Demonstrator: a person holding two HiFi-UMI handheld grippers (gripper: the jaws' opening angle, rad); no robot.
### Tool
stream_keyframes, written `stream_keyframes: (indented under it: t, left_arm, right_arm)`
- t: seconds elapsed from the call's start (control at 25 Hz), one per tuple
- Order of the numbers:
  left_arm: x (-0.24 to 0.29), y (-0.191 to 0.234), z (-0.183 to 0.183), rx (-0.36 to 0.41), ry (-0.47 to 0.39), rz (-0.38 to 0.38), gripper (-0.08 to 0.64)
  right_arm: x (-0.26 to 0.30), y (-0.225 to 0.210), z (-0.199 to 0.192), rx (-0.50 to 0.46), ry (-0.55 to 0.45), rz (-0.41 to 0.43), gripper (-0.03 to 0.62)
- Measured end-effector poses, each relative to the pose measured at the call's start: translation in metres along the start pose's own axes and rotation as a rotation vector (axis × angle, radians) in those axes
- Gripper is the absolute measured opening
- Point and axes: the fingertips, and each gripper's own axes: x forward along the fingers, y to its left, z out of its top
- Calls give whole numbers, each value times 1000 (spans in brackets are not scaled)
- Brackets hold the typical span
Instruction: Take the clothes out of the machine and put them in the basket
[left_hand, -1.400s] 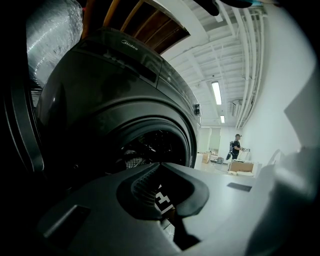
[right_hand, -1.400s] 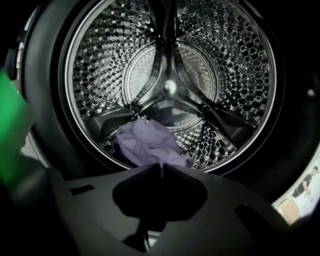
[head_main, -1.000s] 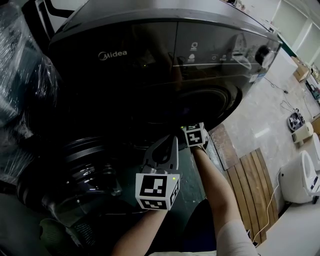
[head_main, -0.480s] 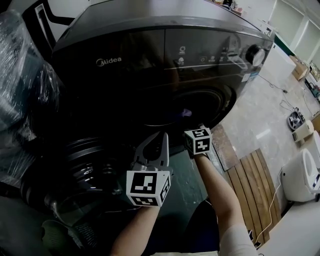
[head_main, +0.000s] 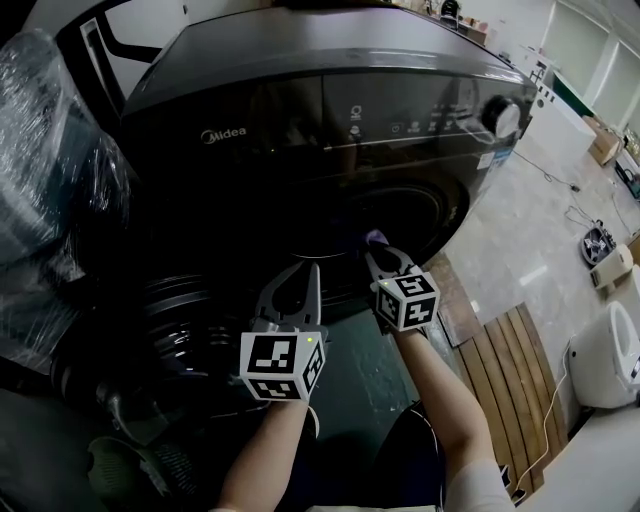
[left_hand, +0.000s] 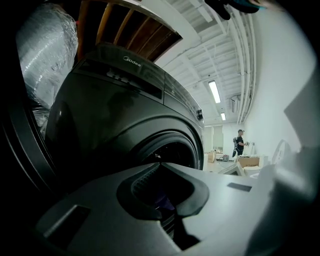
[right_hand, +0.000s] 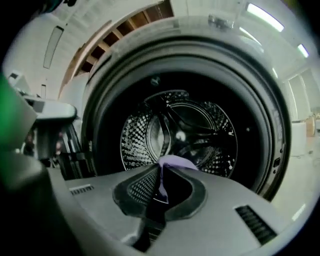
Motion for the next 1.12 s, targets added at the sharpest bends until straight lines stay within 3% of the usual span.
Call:
stream_keyframes:
  t: [0.52, 0.72, 1.12]
  left_arm:
    - [-1, 1, -3, 39, 16, 14, 21]
    - [-6, 6, 6, 65, -8, 37, 21]
    - [-21, 8, 23, 130, -111, 43, 21]
  right_arm:
    - [-66, 21, 53, 45, -189, 60, 25]
    - [-96, 27, 64, 32, -229, 62, 25]
    - [-150, 27, 76, 110, -319, 73, 26]
